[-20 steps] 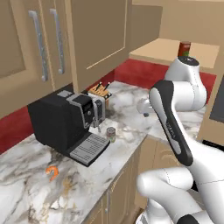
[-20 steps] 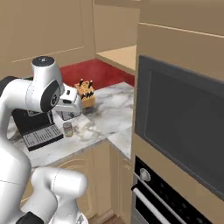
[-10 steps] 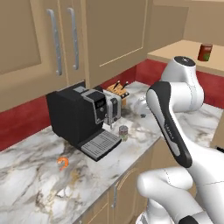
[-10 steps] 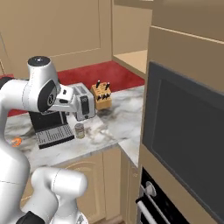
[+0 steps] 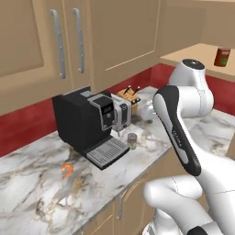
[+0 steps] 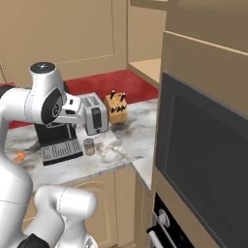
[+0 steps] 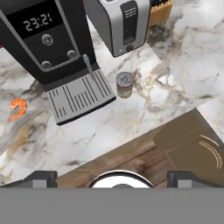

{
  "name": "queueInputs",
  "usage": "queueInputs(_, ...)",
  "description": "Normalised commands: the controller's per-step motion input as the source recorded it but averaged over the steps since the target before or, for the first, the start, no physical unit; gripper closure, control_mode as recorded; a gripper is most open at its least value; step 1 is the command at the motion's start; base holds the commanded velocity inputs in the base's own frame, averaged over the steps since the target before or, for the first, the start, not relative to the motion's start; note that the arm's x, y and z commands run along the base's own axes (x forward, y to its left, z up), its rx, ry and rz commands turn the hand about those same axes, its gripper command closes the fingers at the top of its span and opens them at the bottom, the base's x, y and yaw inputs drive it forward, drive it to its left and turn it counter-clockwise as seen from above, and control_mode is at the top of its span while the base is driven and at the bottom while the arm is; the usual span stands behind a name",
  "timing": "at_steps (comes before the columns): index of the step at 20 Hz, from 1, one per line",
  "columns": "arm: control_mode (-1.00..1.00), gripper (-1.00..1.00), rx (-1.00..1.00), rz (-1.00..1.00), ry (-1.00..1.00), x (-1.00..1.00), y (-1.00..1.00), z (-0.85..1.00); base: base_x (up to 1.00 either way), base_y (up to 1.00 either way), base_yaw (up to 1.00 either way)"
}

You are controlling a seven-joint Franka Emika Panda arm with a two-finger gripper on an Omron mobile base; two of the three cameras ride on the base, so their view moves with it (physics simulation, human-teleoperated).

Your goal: Restock the canned food cabinet by taking the new fresh canned food from the counter and placing it in the cabinet. Then, take the old canned food from the cabinet and place it on the counter.

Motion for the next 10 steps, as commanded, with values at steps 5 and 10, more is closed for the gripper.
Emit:
queueInputs(5, 1.00, -1.00, 0.00, 0.00, 0.00, 0.00, 0.00, 0.00, 0.67, -0.26, 0.15)
queueInputs(10, 1.00, -1.00, 0.00, 0.00, 0.00, 0.00, 0.00, 0.00, 0.59, -0.20, 0.07)
